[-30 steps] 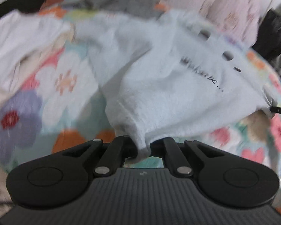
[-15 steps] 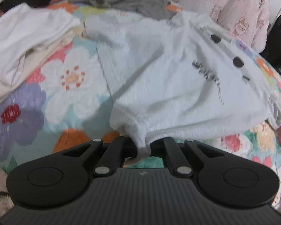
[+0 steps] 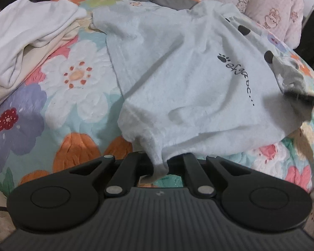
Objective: Fold clothes
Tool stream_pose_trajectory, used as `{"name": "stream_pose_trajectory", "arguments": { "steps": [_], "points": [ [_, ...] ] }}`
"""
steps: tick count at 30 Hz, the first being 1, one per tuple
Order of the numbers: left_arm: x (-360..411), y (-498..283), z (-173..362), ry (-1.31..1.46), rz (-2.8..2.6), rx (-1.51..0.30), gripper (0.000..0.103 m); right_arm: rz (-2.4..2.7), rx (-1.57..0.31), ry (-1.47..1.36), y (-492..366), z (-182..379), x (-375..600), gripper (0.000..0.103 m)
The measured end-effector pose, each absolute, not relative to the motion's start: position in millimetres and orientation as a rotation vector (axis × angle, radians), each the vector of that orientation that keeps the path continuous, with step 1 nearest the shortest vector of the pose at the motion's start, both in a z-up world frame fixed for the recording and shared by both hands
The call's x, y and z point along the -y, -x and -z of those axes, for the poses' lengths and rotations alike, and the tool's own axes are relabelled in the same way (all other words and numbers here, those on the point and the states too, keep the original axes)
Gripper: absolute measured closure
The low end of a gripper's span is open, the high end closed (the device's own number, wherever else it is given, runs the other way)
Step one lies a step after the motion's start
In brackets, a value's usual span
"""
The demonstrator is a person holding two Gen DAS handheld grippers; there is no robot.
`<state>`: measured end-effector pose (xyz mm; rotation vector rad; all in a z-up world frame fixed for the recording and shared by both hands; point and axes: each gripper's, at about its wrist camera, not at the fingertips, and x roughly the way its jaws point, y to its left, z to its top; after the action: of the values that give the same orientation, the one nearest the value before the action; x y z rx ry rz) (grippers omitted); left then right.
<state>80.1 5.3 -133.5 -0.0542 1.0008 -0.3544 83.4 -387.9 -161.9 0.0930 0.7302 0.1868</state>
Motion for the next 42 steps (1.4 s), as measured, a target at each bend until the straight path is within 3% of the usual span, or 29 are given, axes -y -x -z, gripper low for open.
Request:
{"name": "stream_pose_trajectory", "arguments": {
  "steps": [3, 4, 7, 10, 15, 17, 18, 19, 20, 22, 27, 30, 36, 39, 42],
  "points": [
    [-5.1, -81.2, 134.2, 0.060, 0.361, -1.001, 0.101, -0.198, -0.742, -0.027, -64.4, 163.7, 383.8, 0.084],
    [-4.9, -81.7, 134.9, 0.061, 0.362, -1.002, 0.101, -0.177, -0.725, -0.043, -57.2, 160.2, 392.5, 0.078],
    [-3.8, -83.7, 138.6, 0.067, 0.359, -1.013, 0.101, -0.106, -0.661, -0.139, -37.5, 147.7, 426.6, 0.072],
    [-3.5, -83.9, 138.8, 0.072, 0.356, -1.014, 0.101, -0.044, -0.596, -0.215, -29.8, 137.8, 461.4, 0.055],
    [-1.9, -85.6, 139.3, 0.063, 0.349, -1.011, 0.101, -0.039, -0.617, -0.267, -52.2, 142.2, 492.2, 0.035],
    [-0.5, -87.9, 139.3, 0.055, 0.345, -1.008, 0.101, -0.032, -0.645, -0.245, -74.6, 151.7, 492.6, 0.033],
    [0.6, -89.8, 139.0, 0.048, 0.343, -1.006, 0.101, -0.031, -0.650, -0.234, -85.1, 157.5, 492.5, 0.034],
    [1.5, -93.0, 135.8, 0.042, 0.347, -0.998, 0.101, -0.032, -0.651, -0.226, -95.2, 163.6, 492.6, 0.056],
    [2.5, -96.4, 132.3, 0.036, 0.352, -0.990, 0.101, -0.042, -0.671, -0.223, -107.2, 168.3, 492.7, 0.099],
    [-0.4, -102.0, 108.8, 0.036, 0.358, -0.913, 0.101, 0.010, -0.679, -0.197, -120.2, 161.9, 493.0, 0.098],
    [-17.1, -94.3, 24.4, 0.161, 0.424, -0.721, 0.101, 0.179, -0.385, -0.214, -71.7, 52.9, 530.5, 0.098],
    [-7.3, -74.3, 20.1, 0.177, 0.519, -0.750, 0.101, 0.333, -0.294, -0.186, -14.9, 9.2, 569.8, 0.098],
    [39.6, -46.6, 96.3, 0.066, 0.570, -0.952, 0.101, 0.515, -0.509, -0.261, 42.7, 78.3, 633.2, 0.098],
    [37.9, -48.4, 91.4, 0.063, 0.547, -0.926, 0.101, 0.537, -0.626, -0.231, 34.9, 109.4, 640.3, 0.098],
    [32.1, -36.6, 61.0, 0.079, 0.552, -0.846, 0.101, 0.499, -0.615, -0.187, 31.3, 95.3, 634.9, 0.098]
  ]
}}
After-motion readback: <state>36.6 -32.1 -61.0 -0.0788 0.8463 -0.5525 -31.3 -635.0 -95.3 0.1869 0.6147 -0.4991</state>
